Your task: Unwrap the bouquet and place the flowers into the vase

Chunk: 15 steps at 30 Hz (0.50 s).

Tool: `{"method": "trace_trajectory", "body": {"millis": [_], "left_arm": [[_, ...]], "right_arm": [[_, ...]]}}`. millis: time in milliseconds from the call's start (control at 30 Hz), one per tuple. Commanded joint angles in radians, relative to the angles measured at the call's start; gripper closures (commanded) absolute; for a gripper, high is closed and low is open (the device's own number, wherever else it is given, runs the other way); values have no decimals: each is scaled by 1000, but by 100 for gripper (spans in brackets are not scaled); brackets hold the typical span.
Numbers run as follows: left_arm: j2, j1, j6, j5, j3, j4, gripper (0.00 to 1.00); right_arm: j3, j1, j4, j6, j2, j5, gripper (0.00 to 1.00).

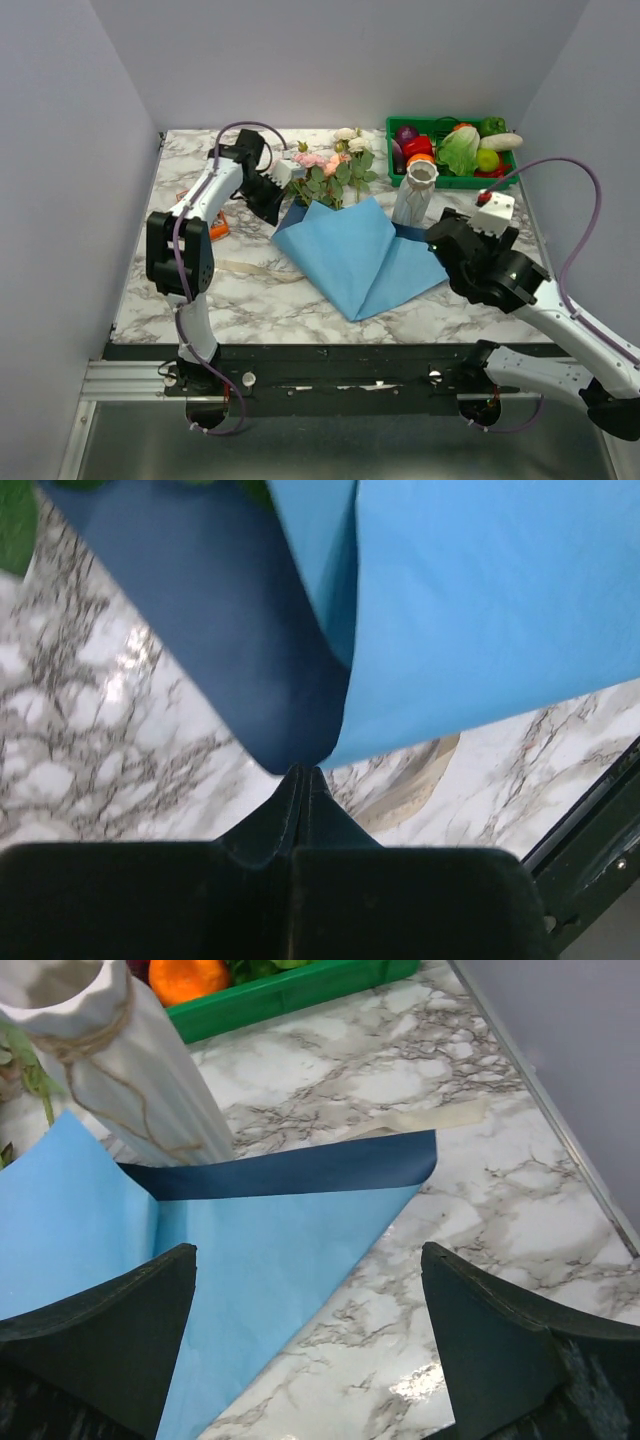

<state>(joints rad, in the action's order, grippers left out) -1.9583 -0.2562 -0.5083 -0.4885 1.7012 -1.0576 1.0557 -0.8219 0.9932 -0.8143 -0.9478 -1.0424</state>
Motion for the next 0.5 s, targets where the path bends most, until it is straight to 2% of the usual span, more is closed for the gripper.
{"method": "trace_trajectory", "body": {"millis": [0,33,67,100,133,167,200,267,300,400,467], "left_arm": [[110,89,-39,-28,-107,-1,100],[120,116,-42,-28,-113,-2,100],[131,127,-36,-27,-118,-1,100],[151,139,-32,-31,-117,-1,93],[162,156,-26,-42,-114,-4,86],[174,166,-16,-44,-110,-2,76],[203,172,0,-45,-104,-1,62],[232,182,14,-45,-103,1,50],[258,186,27,-45,-100,1,40],[309,199,36,-65,-104,-12,33],[332,201,44,-74,-112,-12,32]], "right_arm": [[17,-13,-88,135,61,68,0],[-43,-14,-193,221,93,138,0],[-80,-16,-287,327,102,310,0],[-110,-16,-458,358,103,377,0],[-158,-16,-517,366,92,425,0],[-166,-16,-560,388,36,473,0],[-160,-14,-596,379,0,482,0],[-151,-16,-626,382,-113,498,0],[-155,-13,-671,380,-141,495,0],[-180,25,-741,321,-230,496,1],[-195,49,-758,235,-252,502,1]]}}
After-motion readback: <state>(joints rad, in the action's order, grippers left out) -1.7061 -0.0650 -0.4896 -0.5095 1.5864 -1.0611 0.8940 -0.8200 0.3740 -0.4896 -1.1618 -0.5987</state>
